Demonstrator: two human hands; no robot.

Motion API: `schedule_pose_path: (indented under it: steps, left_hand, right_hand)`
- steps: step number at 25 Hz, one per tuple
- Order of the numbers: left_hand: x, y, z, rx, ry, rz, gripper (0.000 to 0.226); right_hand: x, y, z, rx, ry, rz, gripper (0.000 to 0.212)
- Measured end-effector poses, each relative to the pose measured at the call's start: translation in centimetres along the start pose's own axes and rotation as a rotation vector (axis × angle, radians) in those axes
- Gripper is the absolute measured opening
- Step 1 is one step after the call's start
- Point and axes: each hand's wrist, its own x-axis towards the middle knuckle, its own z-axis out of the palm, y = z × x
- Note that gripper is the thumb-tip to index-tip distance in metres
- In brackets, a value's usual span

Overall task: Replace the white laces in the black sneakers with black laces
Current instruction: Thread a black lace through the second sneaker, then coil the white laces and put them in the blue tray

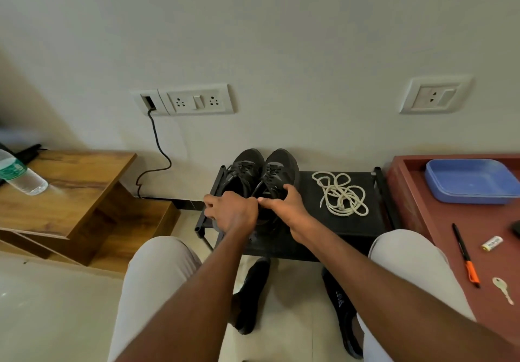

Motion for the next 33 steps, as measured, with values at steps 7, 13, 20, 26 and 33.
schedule_pose_path:
  steps: [7,13,20,26,33]
  left_hand:
    - [0.7,-0.9,1.4,0.037,-0.012,0.085,0.036]
    - [2.2,-1.8,-0.3,0.127,-0.235,0.069,0.037]
    - [2.1,-0.5,-2.2,0.311,-0.122,0.287,0.046]
    - [1.2,6.8,1.2,0.031,-0.27,0.804,0.027]
    - [2.1,15.3,9.5,0.267,-0.483,0.825,0.019]
  right_hand:
    - [3.3,1.5,0.2,-0.047,0.081,0.028,0.07]
    - [3.7,1.2,0.0,-0.099,0.13,0.014,0.067]
    - [3.2,-0.8,-2.6,-0.503,-0.021,-0.099,0.052]
    - [4.2,-4.7,-9.1,-1.024,-0.014,-0.188,0.024]
    - [5.5,-5.5,-17.2,-0.93,0.266,0.031,0.014]
